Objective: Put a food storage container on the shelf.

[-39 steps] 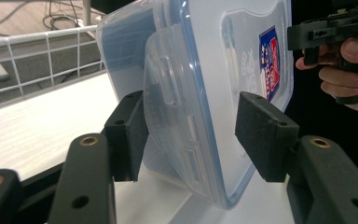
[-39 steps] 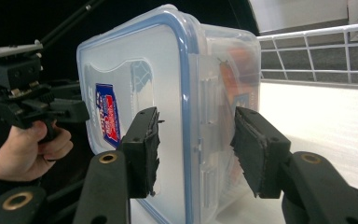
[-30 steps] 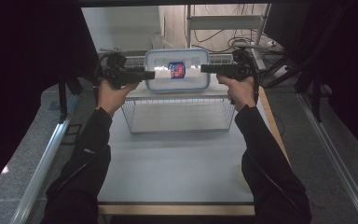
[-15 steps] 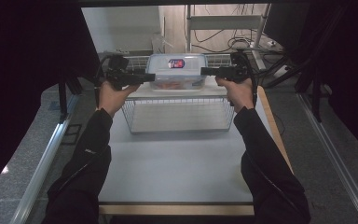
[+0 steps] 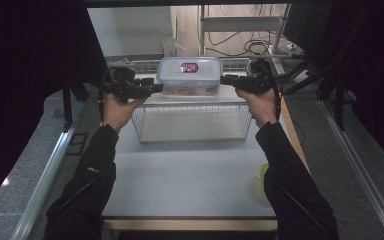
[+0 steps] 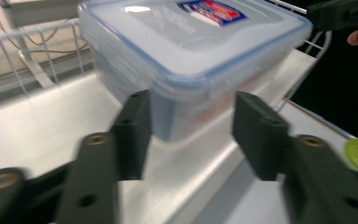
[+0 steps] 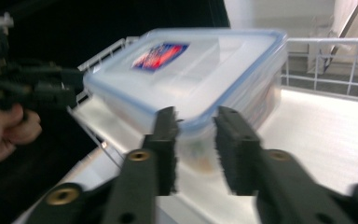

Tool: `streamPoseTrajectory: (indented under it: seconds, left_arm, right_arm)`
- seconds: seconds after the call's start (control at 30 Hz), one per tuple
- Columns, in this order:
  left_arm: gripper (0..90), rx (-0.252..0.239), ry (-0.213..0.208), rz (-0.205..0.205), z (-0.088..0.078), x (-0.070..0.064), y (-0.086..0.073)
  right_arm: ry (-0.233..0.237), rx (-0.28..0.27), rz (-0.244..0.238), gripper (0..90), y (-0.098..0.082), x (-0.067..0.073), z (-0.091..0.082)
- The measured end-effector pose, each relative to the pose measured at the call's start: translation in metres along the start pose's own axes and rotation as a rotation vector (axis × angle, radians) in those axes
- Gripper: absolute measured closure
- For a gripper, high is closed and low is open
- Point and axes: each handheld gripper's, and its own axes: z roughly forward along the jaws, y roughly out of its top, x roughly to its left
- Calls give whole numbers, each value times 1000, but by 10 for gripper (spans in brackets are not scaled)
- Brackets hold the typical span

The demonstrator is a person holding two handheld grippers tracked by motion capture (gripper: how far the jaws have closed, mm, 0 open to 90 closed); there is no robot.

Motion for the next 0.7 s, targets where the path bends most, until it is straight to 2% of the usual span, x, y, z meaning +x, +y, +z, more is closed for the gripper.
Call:
streamPoseTrajectory:
  seconds: [0.07, 0.1, 0.17, 0.23, 0.37, 0.5, 0.53, 0.7]
  left_arm:
    - [616, 16, -25, -4, 1, -2, -6]
    - [698, 24, -28, 1, 3, -2, -9]
    - [720, 37, -27, 3, 7, -4, -11]
    - [749, 44, -22, 5, 12, -4, -12]
    - [750, 47, 1, 1, 20, -4, -12]
    - [749, 42, -5, -19, 25, -4, -11]
    - [752, 40, -11, -22, 26, -4, -11]
    - [744, 38, -15, -17, 26, -5, -11]
  right_arm:
    - [-6, 22, -48, 799, -9, 7, 0]
    - [6, 52, -77, 838, -16, 10, 5]
    - [5, 63, -85, 844, -18, 11, 7]
    - [-20, 93, -109, 847, -22, 13, 17]
    - [-31, 93, -100, 860, -21, 10, 23]
    - [-57, 81, -73, 869, -19, 5, 26]
    - [-43, 78, -52, 880, -19, 1, 26]
    - [-39, 77, -48, 873, -19, 0, 26]
